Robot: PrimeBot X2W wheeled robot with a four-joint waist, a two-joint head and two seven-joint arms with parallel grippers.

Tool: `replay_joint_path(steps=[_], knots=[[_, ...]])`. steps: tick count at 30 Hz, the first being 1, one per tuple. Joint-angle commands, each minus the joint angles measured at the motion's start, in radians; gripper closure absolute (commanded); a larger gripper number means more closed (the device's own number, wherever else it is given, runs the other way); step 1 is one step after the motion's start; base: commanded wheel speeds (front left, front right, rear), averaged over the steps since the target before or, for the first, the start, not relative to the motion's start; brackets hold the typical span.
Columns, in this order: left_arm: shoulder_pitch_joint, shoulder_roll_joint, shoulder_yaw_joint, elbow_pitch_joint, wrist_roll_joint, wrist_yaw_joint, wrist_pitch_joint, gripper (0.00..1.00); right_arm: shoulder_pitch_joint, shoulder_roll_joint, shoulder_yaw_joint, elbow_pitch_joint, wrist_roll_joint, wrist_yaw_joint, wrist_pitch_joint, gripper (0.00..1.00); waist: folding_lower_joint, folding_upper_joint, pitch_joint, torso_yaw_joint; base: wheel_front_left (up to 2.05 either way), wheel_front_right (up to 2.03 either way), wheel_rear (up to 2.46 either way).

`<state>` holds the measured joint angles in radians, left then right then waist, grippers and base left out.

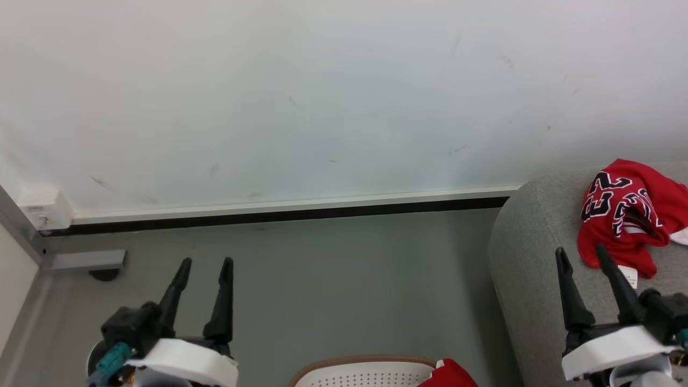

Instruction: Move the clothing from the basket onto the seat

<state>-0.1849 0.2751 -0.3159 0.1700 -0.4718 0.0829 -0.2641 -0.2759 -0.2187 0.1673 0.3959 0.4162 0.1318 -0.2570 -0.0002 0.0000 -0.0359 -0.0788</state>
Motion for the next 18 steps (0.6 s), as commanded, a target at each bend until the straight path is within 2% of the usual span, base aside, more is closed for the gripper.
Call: replay_joint_path(steps=[1,8,18], knots=[[0.027,-0.009,0.02,-0.012,0.019,0.003,0.0,0.0,0.036,0.018,-0.016,-0.023,-0.013,-0.002,-0.006,0.0,0.0002,0.0,0.0,-0.001,0.0,0.0,0.0],[0.138,-0.085,0.118,-0.023,0.102,-0.032,0.0,0.0,0.199,0.118,-0.085,-0.175,-0.105,-0.002,-0.007,0.0,0.0002,0.0,0.003,-0.009,0.0,0.0,0.0],[0.147,-0.154,0.205,0.005,0.185,-0.1,0.0,0.0,0.213,0.143,-0.086,-0.217,-0.148,-0.002,-0.006,0.0,0.0002,0.0,0.004,-0.015,0.0,0.0,0.0]])
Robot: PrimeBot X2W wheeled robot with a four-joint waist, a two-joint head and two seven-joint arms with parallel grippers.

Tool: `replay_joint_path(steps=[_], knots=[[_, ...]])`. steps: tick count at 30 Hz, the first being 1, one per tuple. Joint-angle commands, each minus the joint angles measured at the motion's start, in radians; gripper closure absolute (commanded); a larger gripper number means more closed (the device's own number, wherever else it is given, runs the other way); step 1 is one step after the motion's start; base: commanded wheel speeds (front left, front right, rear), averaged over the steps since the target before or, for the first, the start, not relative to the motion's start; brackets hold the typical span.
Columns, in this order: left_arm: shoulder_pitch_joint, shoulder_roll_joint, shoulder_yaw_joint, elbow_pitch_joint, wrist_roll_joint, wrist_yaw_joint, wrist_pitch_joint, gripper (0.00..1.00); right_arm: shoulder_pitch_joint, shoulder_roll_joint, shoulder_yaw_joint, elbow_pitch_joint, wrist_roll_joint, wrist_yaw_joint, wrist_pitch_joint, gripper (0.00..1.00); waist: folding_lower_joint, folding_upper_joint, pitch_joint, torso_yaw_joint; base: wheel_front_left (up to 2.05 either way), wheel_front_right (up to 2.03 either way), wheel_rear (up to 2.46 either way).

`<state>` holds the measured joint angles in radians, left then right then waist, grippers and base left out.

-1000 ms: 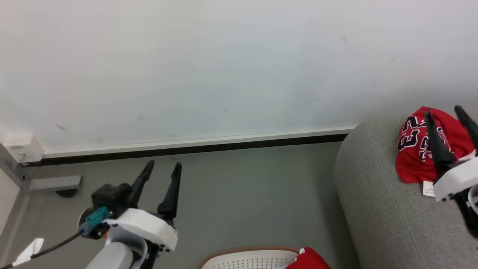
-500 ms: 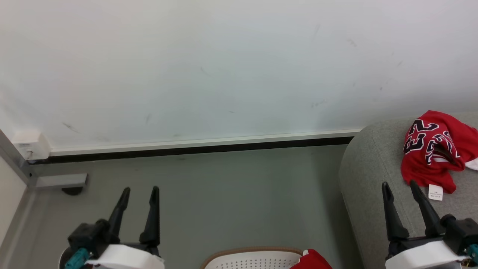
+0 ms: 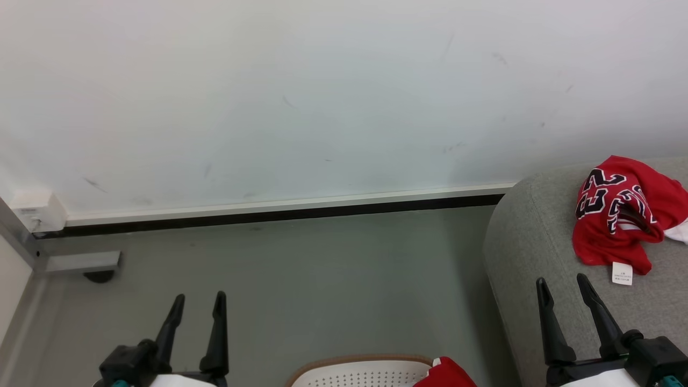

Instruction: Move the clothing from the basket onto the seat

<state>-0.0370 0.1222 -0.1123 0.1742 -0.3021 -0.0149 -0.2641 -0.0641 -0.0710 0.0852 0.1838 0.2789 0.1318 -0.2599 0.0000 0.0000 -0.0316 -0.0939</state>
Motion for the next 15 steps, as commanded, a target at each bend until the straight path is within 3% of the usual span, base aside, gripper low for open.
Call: replay_joint_path(steps=[1,15], knots=[[-0.003,-0.005,0.008,0.001,0.022,-0.008,0.0,0.0,0.001,-0.003,-0.006,-0.006,-0.01,-0.002,-0.004,0.0,0.0,0.0,0.0,0.001,0.0,0.0,0.0],[-0.021,-0.048,0.055,0.023,0.077,-0.062,0.0,0.0,-0.007,0.011,-0.004,-0.005,-0.015,-0.002,-0.003,0.0,0.0,0.0,0.015,0.001,0.0,0.0,0.0]])
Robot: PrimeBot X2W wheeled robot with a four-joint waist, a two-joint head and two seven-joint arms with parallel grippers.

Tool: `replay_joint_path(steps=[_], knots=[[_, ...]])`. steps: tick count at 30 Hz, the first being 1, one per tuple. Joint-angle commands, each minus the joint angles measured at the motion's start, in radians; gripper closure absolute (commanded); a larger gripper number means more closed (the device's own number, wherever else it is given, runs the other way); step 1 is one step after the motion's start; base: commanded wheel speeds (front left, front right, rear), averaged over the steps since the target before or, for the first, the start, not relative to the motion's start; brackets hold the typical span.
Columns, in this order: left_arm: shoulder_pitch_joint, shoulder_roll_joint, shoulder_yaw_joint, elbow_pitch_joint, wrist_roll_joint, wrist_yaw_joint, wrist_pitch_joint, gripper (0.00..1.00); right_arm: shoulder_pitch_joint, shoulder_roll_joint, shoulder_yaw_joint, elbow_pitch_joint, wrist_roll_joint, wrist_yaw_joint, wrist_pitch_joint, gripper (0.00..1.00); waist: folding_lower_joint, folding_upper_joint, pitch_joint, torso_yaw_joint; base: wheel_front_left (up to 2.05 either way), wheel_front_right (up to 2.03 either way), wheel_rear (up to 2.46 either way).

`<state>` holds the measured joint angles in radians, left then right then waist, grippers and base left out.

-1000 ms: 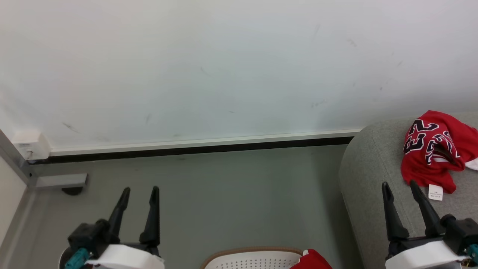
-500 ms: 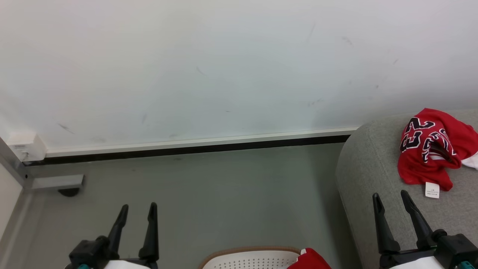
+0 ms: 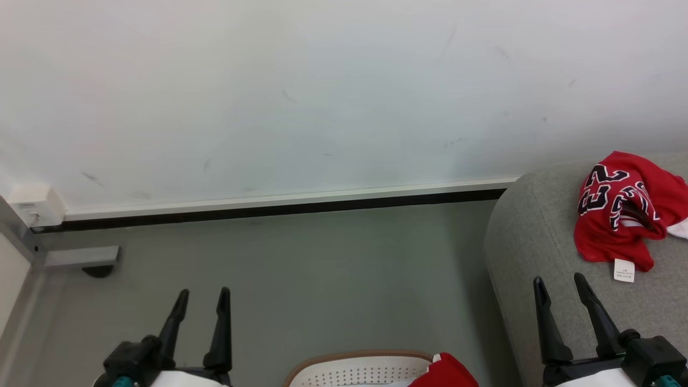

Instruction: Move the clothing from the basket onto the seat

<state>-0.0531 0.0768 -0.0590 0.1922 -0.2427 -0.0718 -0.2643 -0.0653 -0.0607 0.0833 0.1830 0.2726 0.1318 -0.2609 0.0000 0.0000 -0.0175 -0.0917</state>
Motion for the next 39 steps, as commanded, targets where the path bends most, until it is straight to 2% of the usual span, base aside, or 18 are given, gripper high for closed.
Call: replay_joint_path(steps=[1,10,22,28,39], knots=[[-0.009,-0.004,0.001,0.004,0.021,-0.007,0.0,0.0,-0.007,0.001,0.0,-0.004,-0.011,-0.002,-0.002,0.0,0.0,0.0,0.004,-0.002,0.0,0.0,0.0],[-0.057,-0.014,-0.058,0.025,0.033,-0.032,0.0,0.0,-0.03,0.005,-0.016,-0.007,-0.016,-0.002,-0.002,0.0,0.0,0.0,0.064,-0.041,0.0,0.0,0.0],[-0.222,0.014,-0.191,0.175,0.03,-0.057,0.036,0.0,-0.13,0.011,-0.052,-0.053,-0.018,-0.002,-0.002,0.0,0.0,0.0,0.246,-0.155,0.0,0.0,0.0],[-0.321,0.05,-0.306,0.279,0.052,-0.06,0.059,0.0,-0.19,0.012,-0.072,-0.096,0.013,-0.002,-0.002,0.0,0.0,0.0,0.358,-0.196,0.0,0.0,0.0],[-0.519,0.104,-0.581,0.504,-0.011,-0.059,0.122,0.0,-0.31,0.013,-0.103,-0.169,0.069,-0.002,-0.002,0.0,0.0,0.0,0.534,-0.255,0.0,0.0,0.0]])
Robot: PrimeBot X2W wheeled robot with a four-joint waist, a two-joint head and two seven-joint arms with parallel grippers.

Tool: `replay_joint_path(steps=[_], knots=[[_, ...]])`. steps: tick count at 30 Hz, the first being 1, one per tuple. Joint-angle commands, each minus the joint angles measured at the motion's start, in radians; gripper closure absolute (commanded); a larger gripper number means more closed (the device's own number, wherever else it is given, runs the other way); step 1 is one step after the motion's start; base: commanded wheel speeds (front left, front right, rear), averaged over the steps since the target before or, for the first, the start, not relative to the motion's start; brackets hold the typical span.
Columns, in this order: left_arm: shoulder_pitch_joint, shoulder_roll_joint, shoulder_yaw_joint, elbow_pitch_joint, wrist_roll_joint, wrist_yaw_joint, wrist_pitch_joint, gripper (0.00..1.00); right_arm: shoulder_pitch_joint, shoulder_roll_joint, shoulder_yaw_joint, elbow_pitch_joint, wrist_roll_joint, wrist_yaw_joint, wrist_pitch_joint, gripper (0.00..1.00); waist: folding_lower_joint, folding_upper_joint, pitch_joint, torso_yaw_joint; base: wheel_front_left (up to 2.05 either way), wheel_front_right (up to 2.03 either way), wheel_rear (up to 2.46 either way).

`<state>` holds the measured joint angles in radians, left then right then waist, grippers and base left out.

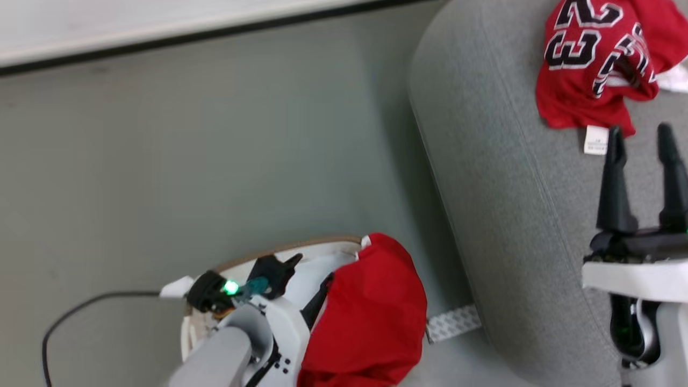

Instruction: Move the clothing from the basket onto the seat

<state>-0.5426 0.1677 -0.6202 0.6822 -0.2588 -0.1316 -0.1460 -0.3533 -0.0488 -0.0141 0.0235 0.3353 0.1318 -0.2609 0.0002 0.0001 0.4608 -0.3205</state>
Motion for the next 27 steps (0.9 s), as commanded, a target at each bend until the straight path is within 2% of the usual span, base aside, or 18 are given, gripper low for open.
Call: replay_joint_path(steps=[1,12,20,27], knots=[[-0.046,0.012,-0.045,0.035,-0.005,0.001,0.01,0.0,-0.034,0.001,-0.009,-0.016,0.01,-0.002,-0.002,0.0,-0.0002,-0.0001,0.073,-0.029,0.0,0.0,0.0],[-0.216,0.03,-0.278,0.217,-0.149,0.001,0.104,0.0,-0.155,0.001,-0.045,-0.093,0.036,-0.002,-0.002,0.0,-0.0002,-0.0001,0.266,-0.063,0.0,0.0,0.0],[-0.271,0.05,-0.331,0.334,-0.289,0.001,0.192,0.0,-0.184,0.001,-0.037,-0.132,0.062,-0.002,-0.002,0.0,-0.0002,-0.0001,0.347,-0.098,0.0,0.0,0.0],[-0.286,0.061,-0.394,0.369,-0.363,0.001,0.258,0.0,-0.167,0.001,-0.029,-0.129,0.083,-0.002,-0.002,0.0,-0.0002,-0.0001,0.378,-0.127,0.0,0.0,0.0]])
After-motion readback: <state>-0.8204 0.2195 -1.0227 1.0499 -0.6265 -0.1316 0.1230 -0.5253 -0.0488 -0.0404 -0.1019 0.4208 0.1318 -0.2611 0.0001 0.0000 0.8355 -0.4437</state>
